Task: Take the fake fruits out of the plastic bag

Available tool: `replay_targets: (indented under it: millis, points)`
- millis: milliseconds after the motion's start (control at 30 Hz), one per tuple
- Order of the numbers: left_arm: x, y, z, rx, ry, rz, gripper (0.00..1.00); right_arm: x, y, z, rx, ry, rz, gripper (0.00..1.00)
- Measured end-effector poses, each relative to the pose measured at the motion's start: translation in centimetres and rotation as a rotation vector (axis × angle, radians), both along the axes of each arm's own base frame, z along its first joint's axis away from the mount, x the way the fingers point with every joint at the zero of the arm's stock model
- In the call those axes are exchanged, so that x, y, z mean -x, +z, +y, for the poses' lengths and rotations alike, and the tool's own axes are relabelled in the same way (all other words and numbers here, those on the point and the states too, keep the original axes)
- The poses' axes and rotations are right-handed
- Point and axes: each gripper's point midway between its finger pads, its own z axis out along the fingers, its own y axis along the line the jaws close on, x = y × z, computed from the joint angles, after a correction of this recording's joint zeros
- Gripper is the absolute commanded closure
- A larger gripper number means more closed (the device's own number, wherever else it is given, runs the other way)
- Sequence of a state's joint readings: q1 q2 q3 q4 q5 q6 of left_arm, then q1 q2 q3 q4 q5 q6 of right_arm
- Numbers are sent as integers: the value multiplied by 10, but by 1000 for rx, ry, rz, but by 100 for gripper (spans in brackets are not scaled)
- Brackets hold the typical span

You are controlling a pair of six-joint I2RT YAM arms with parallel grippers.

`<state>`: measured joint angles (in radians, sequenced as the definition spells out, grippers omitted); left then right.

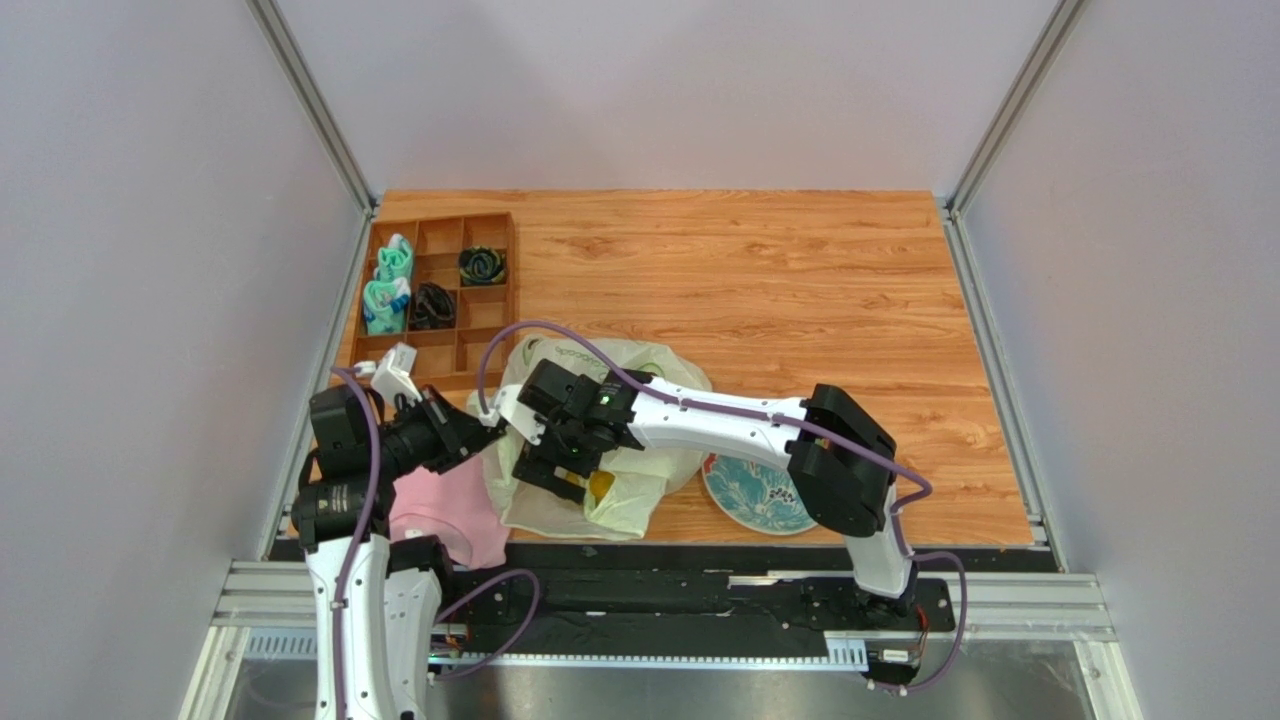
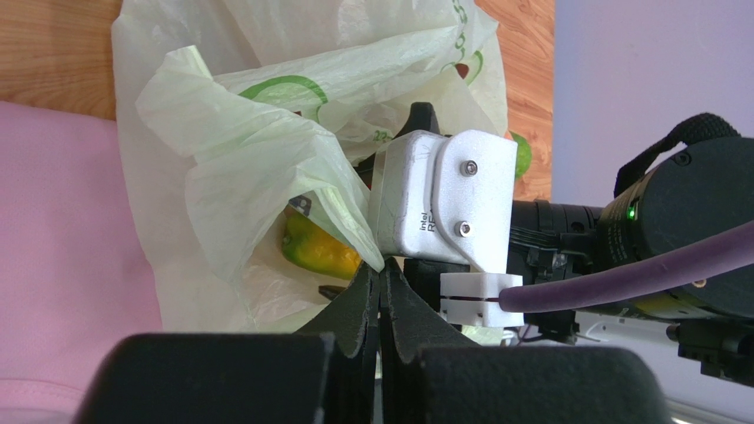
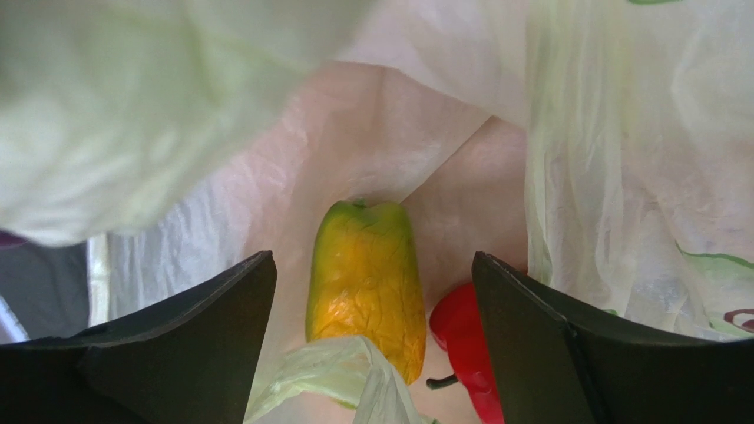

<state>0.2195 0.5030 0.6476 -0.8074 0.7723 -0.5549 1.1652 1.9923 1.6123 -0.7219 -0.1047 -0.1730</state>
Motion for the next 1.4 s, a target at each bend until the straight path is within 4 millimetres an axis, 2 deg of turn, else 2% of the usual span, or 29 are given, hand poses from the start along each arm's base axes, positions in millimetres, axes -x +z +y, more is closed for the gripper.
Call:
replay_targets:
  millis: [233, 400, 500, 567, 600, 633, 733, 767, 867, 967, 1033, 1133, 1233, 1300, 1400]
  points:
    - [-2, -7, 6, -24, 35, 18, 100, -11, -15, -11, 44, -42, -66, 13]
    - [0, -9, 8, -43, 40, 27, 100, -11, -25, -19, 70, -65, -62, 13]
    - [4, -1, 3, -24, 11, 13, 100, -9, -43, -36, 128, -75, -47, 13]
    - [5, 9, -1, -14, -11, -28, 100, -3, -61, -52, 195, -74, -20, 24]
    - [5, 13, -2, -11, -19, -45, 100, -1, -62, -53, 199, -65, -8, 30]
    - [5, 16, -3, -7, -27, -56, 100, -2, -62, -52, 198, -62, -14, 42]
    - [5, 17, -5, 1, -36, -60, 100, -3, -60, -50, 206, -34, -18, 56]
    - [5, 18, -5, 2, -38, -61, 100, -4, -58, -47, 203, -24, -19, 58]
    - [5, 19, -6, 8, -42, -61, 100, -7, -39, -31, 161, -3, 4, 59]
    - [5, 26, -10, 36, -67, -84, 100, -14, 8, 2, 11, 9, 55, 61]
    - [2, 30, -10, 31, -65, -104, 100, -16, 36, 14, -85, 20, 96, 60]
    - [-3, 37, -9, 26, -66, -143, 100, -14, 80, 7, -191, 26, 165, 54]
    - [-5, 46, -11, 31, -80, -173, 100, -9, 110, -6, -253, 31, 217, 51]
    - [-7, 53, -10, 29, -85, -195, 100, -5, 121, -11, -288, 32, 264, 50]
    - [-10, 61, -8, 9, -78, -227, 100, -1, 127, -18, -322, 15, 349, 50]
